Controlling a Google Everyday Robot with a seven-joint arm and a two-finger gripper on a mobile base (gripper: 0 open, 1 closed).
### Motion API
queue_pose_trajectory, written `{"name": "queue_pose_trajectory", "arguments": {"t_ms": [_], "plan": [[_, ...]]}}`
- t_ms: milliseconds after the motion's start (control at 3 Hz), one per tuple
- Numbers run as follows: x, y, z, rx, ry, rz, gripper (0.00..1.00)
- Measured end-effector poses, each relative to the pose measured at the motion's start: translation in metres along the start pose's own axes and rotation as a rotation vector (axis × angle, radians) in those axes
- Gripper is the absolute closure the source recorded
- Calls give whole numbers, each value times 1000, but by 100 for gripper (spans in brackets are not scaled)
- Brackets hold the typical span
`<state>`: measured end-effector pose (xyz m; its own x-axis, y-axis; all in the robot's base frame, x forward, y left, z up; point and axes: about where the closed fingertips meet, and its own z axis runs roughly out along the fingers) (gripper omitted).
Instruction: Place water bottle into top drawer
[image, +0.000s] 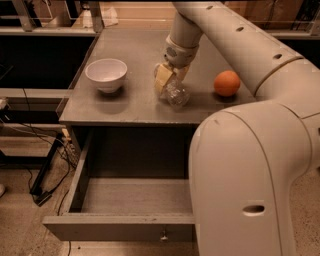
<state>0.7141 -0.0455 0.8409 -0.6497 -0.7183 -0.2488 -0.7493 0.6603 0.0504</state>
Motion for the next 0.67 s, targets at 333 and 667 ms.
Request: {"name": "queue_pose_trajectory", "arguments": {"t_ms": [333,667], "plan": [[0,0,0,0,0,0,70],[0,0,0,0,0,0,93]]}}
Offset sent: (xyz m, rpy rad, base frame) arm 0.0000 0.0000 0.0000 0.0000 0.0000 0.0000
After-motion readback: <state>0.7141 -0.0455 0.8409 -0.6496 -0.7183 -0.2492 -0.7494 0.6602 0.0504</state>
